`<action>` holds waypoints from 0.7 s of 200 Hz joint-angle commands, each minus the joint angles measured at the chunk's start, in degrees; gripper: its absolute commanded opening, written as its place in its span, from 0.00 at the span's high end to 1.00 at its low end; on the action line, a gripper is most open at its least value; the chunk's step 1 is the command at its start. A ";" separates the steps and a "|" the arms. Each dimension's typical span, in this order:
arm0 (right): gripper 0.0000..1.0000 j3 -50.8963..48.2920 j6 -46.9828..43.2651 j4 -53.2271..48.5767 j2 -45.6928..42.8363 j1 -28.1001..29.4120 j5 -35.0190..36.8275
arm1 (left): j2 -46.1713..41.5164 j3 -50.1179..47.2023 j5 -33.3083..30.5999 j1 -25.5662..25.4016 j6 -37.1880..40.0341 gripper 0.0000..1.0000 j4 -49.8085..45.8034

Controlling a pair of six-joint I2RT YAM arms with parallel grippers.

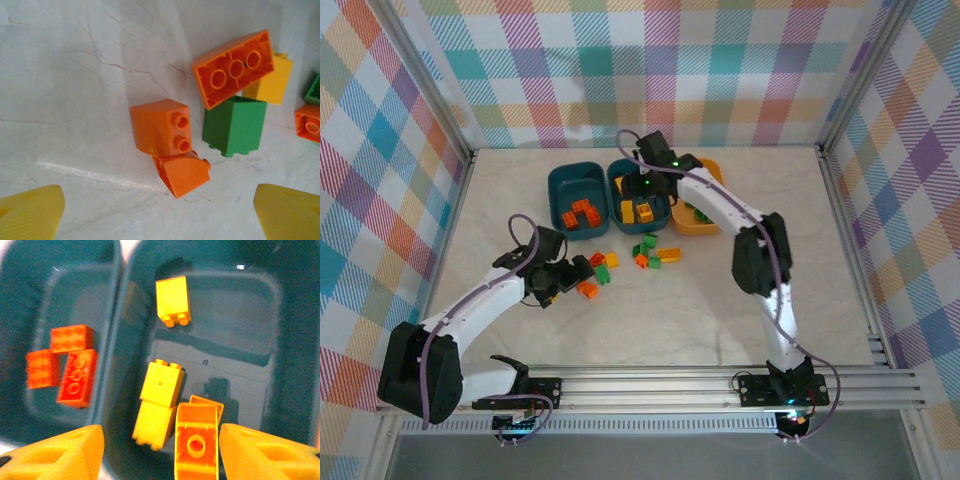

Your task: Sort the legos into containers by color

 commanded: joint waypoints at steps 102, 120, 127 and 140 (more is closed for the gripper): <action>0.41 -56.30 11.68 15.08 -39.06 -0.14 1.07 | 12.19 6.51 -7.03 -10.88 -2.75 0.25 -3.44; 0.41 -58.15 11.78 15.03 -39.78 -0.14 0.92 | 12.43 5.09 -7.73 -10.89 -8.30 0.27 -2.09; 0.41 -58.52 11.83 15.01 -39.83 -0.14 0.85 | 12.34 4.34 -7.69 -10.89 -10.42 0.28 -1.08; 0.41 -58.90 11.77 14.97 -39.83 -0.14 0.77 | 12.11 3.20 -7.57 -10.89 -13.55 0.30 1.22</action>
